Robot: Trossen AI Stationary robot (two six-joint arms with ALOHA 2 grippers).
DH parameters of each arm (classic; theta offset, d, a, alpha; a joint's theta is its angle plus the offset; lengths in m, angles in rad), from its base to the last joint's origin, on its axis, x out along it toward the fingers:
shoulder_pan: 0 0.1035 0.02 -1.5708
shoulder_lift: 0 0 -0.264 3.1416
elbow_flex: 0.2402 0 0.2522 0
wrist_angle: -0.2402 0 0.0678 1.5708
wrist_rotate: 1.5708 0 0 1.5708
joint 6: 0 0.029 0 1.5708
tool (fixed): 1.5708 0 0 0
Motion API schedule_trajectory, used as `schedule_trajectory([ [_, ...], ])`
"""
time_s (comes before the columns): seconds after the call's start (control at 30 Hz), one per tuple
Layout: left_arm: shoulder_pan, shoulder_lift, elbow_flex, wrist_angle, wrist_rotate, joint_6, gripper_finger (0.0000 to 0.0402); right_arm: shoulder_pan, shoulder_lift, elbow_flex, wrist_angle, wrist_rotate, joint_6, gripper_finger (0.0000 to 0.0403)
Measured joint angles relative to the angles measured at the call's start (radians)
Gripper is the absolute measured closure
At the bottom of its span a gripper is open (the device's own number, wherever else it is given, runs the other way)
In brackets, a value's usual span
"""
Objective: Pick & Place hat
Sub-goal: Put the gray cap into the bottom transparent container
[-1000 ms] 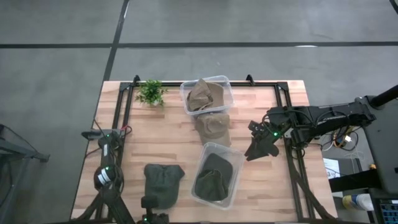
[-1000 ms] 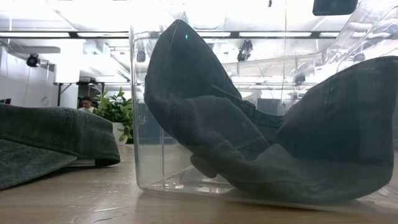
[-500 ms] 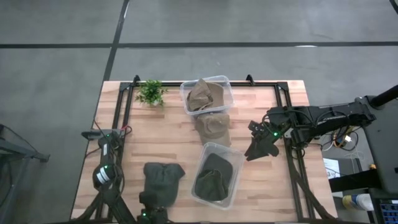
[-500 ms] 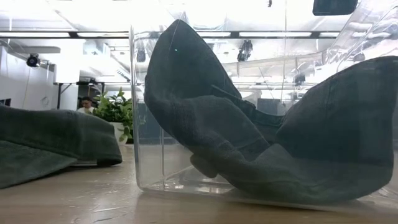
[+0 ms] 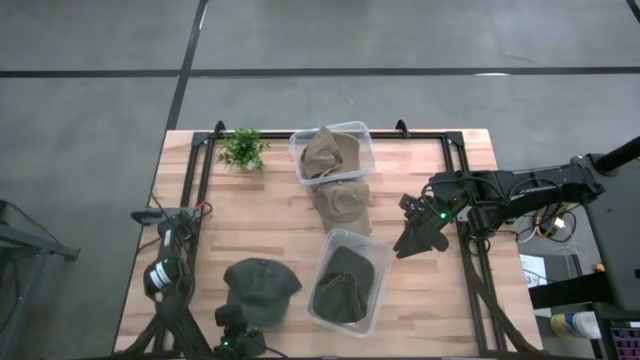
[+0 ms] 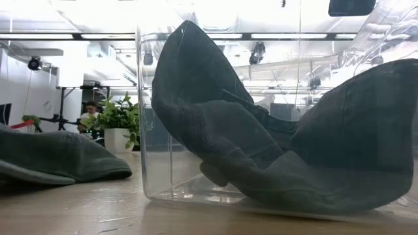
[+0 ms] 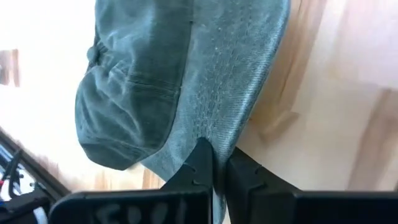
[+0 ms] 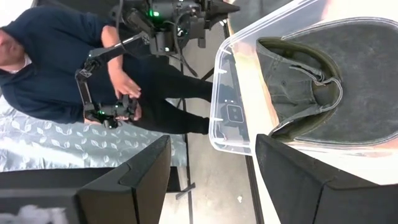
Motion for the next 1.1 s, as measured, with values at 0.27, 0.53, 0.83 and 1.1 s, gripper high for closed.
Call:
schedule_trajectory([
  [0.27,-0.004,-0.074,-0.029,0.021,-0.033,0.079,0.039,0.0,0.0,0.0,-0.001,0.0,-0.001,0.0174],
  [0.53,-0.011,-0.099,-0.054,0.018,-0.026,0.006,0.039,0.0,0.0,0.0,0.0,0.0,-0.004,0.0174],
  [0.83,-0.006,-0.108,-0.057,0.017,0.024,-0.049,0.039,0.0,0.0,0.0,0.0,0.0,-0.001,0.0174],
  [1.1,0.038,-0.231,-0.064,0.048,0.063,0.188,0.0393,0.0,0.0,0.0,0.0,0.0,-0.001,0.0174],
])
